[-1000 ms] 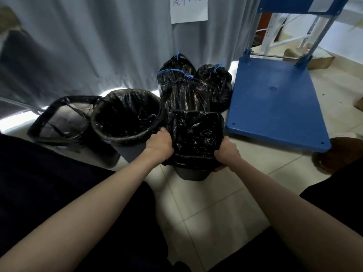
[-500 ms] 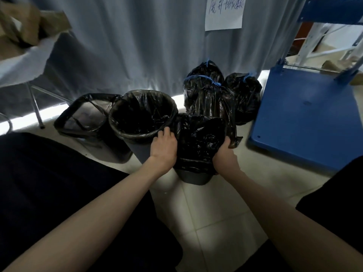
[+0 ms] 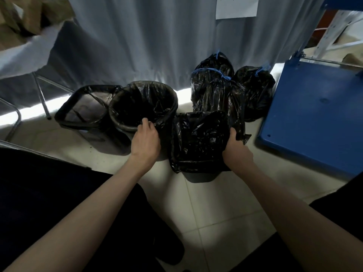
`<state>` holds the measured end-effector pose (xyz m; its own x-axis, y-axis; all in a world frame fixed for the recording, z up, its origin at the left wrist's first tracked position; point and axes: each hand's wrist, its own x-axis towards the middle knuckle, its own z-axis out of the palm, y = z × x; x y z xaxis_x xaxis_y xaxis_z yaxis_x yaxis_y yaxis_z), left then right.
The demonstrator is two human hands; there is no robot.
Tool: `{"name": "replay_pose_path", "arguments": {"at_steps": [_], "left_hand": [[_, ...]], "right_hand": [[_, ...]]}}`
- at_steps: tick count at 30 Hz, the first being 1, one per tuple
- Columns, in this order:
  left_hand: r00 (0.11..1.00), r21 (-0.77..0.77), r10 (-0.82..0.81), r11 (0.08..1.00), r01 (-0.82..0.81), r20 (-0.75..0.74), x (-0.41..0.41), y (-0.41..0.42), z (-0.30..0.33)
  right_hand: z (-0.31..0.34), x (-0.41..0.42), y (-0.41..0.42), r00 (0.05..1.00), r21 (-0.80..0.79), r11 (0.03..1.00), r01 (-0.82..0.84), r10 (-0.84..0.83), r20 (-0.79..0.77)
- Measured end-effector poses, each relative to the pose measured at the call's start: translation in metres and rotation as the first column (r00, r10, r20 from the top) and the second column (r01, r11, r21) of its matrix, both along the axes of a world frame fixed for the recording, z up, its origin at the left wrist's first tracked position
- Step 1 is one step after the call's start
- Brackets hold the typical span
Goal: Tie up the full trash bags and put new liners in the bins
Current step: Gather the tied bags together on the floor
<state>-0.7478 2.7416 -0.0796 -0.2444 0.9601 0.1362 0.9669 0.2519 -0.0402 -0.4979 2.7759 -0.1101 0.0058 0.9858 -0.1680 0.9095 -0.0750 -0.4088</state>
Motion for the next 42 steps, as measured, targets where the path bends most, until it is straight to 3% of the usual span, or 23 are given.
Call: {"name": "replay_pose_path", "arguments": {"at_steps": [5,10,13,18,21,24,28,37,42], "left_hand": [[0.987,0.035,-0.039,0.999,0.034,0.155,0.007,-0.003,-0.009],[0.972,0.042,-0.100,0.995,0.093,0.213,0.006,0.024,-0.007],[0.967,-0.006,-0.128,0.991,0.132,0.221,0.005,0.048,-0.002],[0.951,-0.122,-0.139,0.976,0.178,0.277,-0.006,0.088,0.018],[0.943,-0.172,-0.165,0.960,0.221,0.288,-0.022,0.092,0.024],[0.960,-0.161,-0.182,0.963,0.218,0.214,-0.041,0.086,0.021],[0.977,-0.185,-0.181,0.962,0.200,0.115,-0.060,0.081,0.015],[0.991,-0.245,-0.121,0.960,0.133,0.064,-0.068,0.095,0.002],[0.994,-0.261,-0.101,0.959,0.109,0.047,-0.078,0.103,0.004]], "right_hand": [[0.000,-0.005,-0.008,0.999,0.000,1.000,-0.023,0.023,0.030],[-0.003,-0.008,-0.013,0.998,0.033,0.998,-0.062,0.062,0.000],[-0.004,-0.011,-0.017,0.987,0.119,0.989,-0.091,0.106,-0.121],[-0.003,-0.027,-0.021,0.907,0.121,0.962,-0.246,0.273,-0.320],[-0.002,-0.034,-0.022,0.898,0.153,0.927,-0.342,0.371,-0.236],[-0.005,-0.040,-0.019,0.887,0.220,0.886,-0.409,0.443,-0.134],[-0.009,-0.048,-0.015,0.893,0.259,0.884,-0.389,0.431,-0.131],[-0.014,-0.101,0.005,0.887,0.297,0.866,-0.402,0.449,-0.107],[-0.009,-0.112,0.016,0.870,0.230,0.867,-0.443,0.477,-0.126]]}}
